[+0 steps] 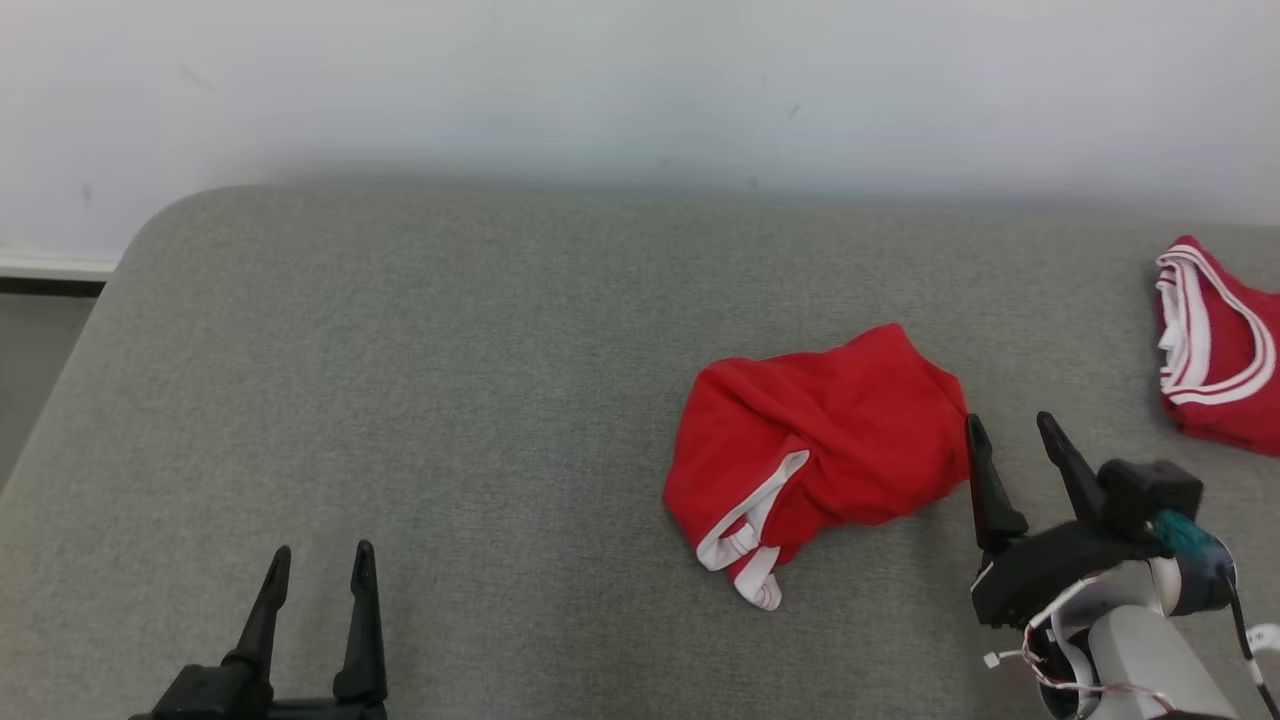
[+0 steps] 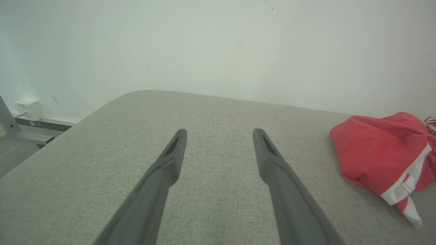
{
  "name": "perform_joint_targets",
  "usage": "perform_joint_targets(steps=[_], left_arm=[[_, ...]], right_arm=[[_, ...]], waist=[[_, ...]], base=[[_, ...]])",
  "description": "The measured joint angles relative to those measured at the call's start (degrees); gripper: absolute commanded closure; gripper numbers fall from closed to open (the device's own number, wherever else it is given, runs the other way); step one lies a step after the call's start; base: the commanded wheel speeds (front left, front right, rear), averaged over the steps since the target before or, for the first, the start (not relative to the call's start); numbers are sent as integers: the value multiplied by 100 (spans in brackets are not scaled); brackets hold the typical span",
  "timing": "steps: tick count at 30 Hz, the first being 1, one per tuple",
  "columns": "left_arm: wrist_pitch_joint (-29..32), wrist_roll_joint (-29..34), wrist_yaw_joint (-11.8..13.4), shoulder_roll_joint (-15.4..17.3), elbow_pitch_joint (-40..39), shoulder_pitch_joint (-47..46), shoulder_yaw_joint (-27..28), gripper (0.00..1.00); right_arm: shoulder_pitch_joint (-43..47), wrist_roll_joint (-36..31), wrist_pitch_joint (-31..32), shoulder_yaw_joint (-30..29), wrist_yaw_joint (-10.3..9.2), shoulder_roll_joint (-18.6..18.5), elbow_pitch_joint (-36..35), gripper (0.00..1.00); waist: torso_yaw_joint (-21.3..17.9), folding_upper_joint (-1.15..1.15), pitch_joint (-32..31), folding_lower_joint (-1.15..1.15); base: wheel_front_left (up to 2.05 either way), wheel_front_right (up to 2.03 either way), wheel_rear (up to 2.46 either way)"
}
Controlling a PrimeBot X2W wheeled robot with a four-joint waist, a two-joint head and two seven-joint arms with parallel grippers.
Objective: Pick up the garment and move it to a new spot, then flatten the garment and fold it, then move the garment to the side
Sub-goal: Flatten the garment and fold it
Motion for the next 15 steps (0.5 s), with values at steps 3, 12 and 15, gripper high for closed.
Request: perform_joint_targets(steps=[3,12,15], left_arm=[[0,8,-19,-31,35,-94,-43,0],[0,23,-101,-79,171,-297,-30,0],[0,43,-110,-90,183,-319,8,0]], right_arm=[[-380,-60,78,-15,1,-41,600,0],[-1062,-90,-65,-214,1,-63,2164,0],[-1169,-12,-136,-248,1,15,2524,0]], waist=[[110,0,79,0],[401,0,328,0],[457,0,401,0]], base=[[0,0,0],[0,0,0],[0,0,0]])
